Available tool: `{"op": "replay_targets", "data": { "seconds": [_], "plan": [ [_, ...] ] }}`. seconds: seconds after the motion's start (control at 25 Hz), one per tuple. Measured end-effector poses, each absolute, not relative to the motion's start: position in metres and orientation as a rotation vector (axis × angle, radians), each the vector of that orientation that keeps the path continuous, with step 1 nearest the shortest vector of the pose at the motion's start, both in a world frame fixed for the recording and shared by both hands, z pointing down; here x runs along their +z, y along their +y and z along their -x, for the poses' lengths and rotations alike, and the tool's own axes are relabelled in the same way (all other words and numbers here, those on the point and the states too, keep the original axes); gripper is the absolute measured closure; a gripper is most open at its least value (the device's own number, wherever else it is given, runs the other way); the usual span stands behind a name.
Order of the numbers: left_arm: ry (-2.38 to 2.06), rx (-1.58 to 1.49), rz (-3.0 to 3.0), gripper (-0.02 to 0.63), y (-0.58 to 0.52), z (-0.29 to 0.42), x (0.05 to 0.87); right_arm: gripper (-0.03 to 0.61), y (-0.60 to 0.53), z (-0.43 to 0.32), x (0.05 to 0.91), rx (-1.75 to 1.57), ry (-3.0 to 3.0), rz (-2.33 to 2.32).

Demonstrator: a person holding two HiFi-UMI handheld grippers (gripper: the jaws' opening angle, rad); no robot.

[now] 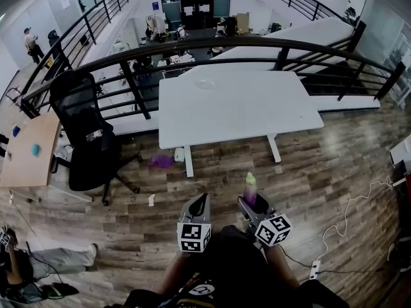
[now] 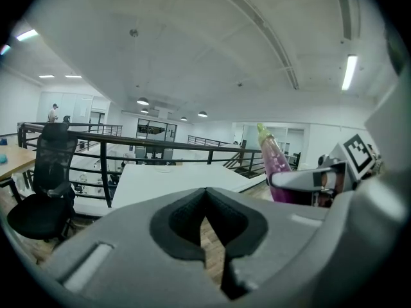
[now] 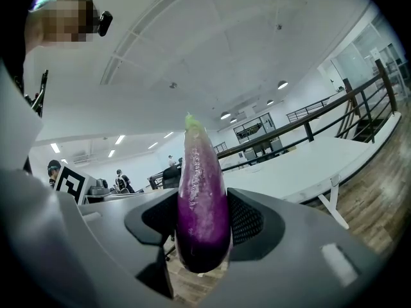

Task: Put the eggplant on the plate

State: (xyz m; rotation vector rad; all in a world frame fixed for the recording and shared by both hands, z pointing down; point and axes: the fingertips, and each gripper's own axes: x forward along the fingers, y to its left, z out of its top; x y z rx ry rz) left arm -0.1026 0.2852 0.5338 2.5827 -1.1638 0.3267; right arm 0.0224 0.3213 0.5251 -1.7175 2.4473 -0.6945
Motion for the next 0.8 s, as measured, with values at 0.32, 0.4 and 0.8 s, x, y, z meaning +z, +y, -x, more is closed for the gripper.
{"op": "replay_targets", "data": {
  "seconds": [0.32,0.4,0.8],
  "plan": [
    [-1.138,0.337,-2.527,0.609,0.245,0.1,0.551,0.351,0.28,-0.015,0.553,-0.824,2.459,1.699],
    [-1.133,0.341,-2.519,0.609,0.221,0.091,0.556,0.351,0.257,-0.023,0.556,-0.83,2.467,1.689],
    [-1.17,0.313,-2.586,0.609,0.08,0.002,0.533,0.351,0.126,-0.103,0.542,-0.774,2.517,1.631]
  ]
}}
